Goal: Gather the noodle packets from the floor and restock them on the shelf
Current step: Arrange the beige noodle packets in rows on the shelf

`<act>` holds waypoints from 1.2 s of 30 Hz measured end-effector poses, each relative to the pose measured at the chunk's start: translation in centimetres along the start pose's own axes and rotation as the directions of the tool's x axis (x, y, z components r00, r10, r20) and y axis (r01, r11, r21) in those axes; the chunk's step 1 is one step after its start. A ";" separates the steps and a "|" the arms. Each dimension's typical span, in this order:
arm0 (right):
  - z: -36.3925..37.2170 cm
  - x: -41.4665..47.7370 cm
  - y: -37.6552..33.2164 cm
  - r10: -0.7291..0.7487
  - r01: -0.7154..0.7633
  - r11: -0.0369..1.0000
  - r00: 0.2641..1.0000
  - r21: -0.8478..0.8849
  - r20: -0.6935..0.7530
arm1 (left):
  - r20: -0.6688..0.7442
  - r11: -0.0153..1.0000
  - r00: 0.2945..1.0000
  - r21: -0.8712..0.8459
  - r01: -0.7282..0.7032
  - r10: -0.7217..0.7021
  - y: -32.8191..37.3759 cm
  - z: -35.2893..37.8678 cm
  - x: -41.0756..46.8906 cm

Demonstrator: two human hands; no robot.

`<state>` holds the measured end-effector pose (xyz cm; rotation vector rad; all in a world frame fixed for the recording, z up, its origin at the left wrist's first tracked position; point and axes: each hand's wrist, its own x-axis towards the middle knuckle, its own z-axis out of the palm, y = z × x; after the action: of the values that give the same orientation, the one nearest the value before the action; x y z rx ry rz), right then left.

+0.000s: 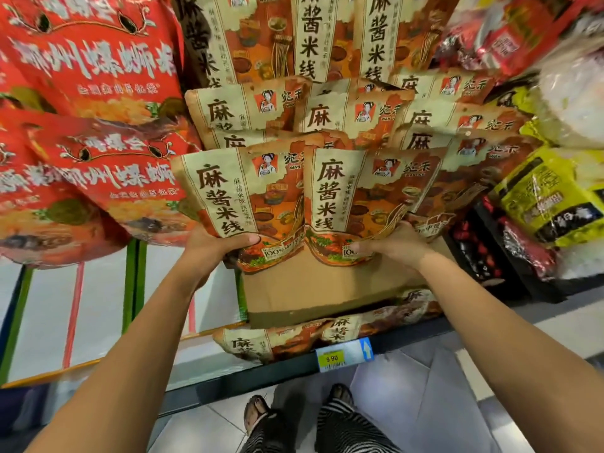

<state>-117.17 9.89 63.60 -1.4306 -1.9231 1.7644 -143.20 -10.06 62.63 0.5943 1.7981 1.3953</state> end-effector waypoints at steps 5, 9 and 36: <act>0.2 -0.9 0.4 -0.030 0.033 0.998 0.997 0.049 -0.067 | -0.029 0.998 0.998 -0.030 -0.056 0.055 -0.5 0.4 -1.0; 0.7 -1.1 0.5 -0.054 0.063 0.995 0.993 0.082 -0.103 | -0.055 0.996 0.996 -0.054 -0.073 0.070 -1.1 0.8 -1.3; 1.6 -1.1 -0.4 0.082 -0.087 0.996 0.965 -0.010 -0.251 | -0.332 0.996 0.943 -0.091 -0.021 -0.010 -1.1 2.6 -2.9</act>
<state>-117.90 8.05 64.02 -1.6756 -1.7792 1.5144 -139.31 -10.98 62.14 0.3281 1.9773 1.6510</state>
